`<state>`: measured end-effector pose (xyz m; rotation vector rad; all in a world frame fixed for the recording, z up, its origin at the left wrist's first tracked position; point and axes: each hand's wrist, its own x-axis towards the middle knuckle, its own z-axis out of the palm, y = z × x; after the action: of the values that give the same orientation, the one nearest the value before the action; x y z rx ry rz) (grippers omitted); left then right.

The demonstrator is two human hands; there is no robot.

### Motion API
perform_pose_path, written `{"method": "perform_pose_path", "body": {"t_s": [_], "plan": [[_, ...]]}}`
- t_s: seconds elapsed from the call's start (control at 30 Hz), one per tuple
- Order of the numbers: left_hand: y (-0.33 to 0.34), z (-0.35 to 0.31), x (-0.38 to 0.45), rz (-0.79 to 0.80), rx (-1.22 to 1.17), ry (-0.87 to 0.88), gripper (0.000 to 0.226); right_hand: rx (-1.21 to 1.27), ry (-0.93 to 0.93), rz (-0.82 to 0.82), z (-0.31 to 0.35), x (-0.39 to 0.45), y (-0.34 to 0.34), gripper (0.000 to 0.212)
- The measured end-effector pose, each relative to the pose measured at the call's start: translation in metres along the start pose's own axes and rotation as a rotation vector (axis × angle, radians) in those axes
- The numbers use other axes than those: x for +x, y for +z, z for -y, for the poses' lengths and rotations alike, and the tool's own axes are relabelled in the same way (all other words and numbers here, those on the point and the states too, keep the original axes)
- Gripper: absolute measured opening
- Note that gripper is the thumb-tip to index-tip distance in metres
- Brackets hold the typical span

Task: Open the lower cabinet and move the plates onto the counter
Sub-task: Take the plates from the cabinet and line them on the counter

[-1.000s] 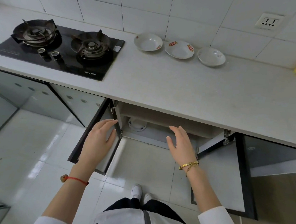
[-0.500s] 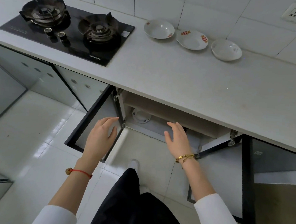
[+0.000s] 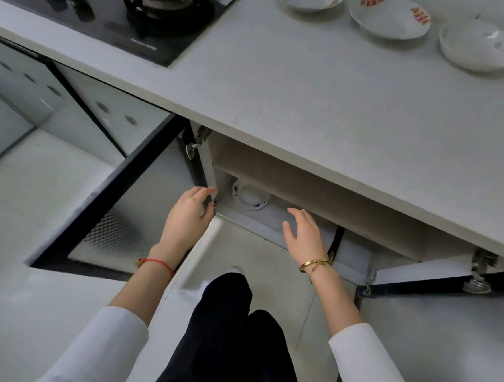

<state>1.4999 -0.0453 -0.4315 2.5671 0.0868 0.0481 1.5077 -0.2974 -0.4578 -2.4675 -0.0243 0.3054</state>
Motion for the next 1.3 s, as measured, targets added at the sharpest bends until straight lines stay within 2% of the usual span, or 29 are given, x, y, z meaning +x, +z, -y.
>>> {"method": "perform_pose_path", "body": {"t_s": [0.37,0.57,0.9,1.03,1.1,1.3], "plan": [[0.227,0.14,0.112,0.069,0.012,0.052,0.031,-0.048,-0.007,0.023,-0.143,0.151,0.174,0.037],[0.314,0.2,0.138,0.063,0.008,0.004,0.042,-0.052,0.003,-0.002,-0.202,0.214,0.242,0.042],[0.408,0.253,0.196,0.089,-0.006,-0.065,0.04,-0.057,0.083,-0.003,-0.258,0.302,0.309,0.051],[0.437,0.268,0.221,0.079,-0.019,-0.085,0.04,-0.093,0.038,-0.052,-0.269,0.335,0.33,0.042],[0.449,0.273,0.236,0.076,-0.031,-0.105,0.037,-0.128,0.047,-0.058,-0.274,0.351,0.337,0.046],[0.467,0.274,0.271,0.08,-0.097,-0.171,0.045,-0.192,0.118,0.042,-0.284,0.384,0.345,0.06]]}}
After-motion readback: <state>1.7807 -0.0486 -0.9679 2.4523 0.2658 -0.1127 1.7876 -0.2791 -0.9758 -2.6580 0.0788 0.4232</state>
